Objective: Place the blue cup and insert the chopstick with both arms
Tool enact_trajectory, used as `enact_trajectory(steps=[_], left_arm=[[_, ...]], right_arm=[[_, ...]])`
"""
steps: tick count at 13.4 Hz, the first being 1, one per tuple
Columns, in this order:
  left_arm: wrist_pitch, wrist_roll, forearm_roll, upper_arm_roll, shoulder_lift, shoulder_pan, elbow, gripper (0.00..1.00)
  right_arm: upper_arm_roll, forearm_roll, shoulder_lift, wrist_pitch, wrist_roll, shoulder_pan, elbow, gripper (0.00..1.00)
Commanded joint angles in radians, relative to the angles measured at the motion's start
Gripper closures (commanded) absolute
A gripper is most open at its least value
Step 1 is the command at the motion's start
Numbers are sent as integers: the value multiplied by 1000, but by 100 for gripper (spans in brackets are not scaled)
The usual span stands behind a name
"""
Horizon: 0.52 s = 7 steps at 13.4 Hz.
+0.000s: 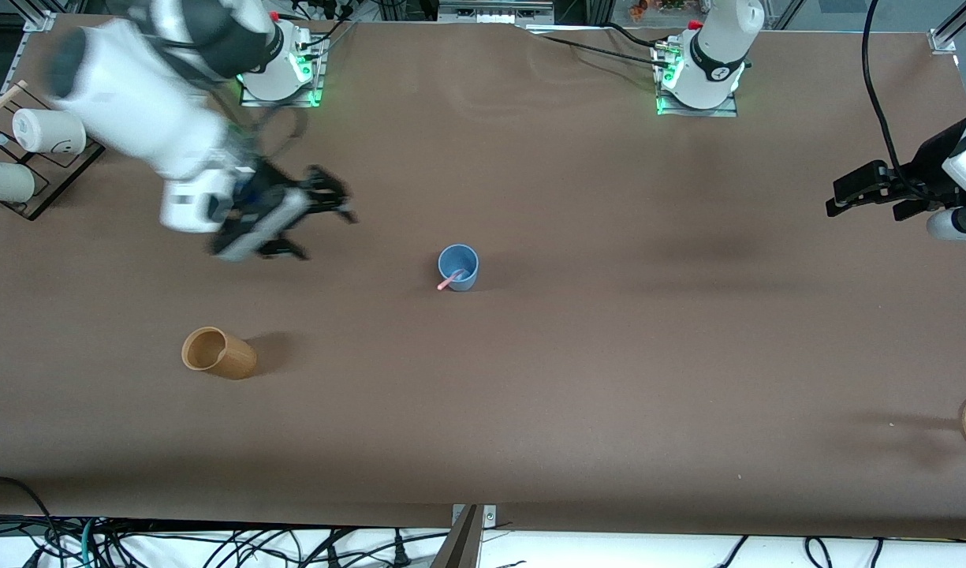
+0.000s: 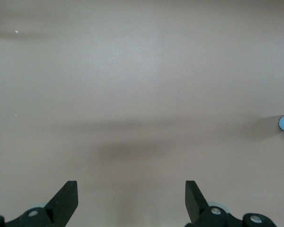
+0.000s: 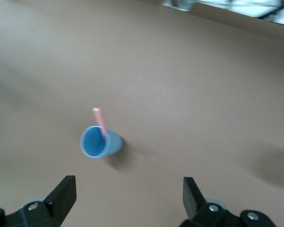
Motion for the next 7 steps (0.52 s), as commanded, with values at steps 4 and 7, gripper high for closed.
enact_trajectory(steps=[4,7], left_arm=[[4,18,18,2,-10,-4,-9,0],[4,18,18,2,-10,-4,-9,0]], right_arm=[[-122,-151,-134,-230,42,-96,-26,0],[-163,-284,-128,-369,154,-100,73,0]])
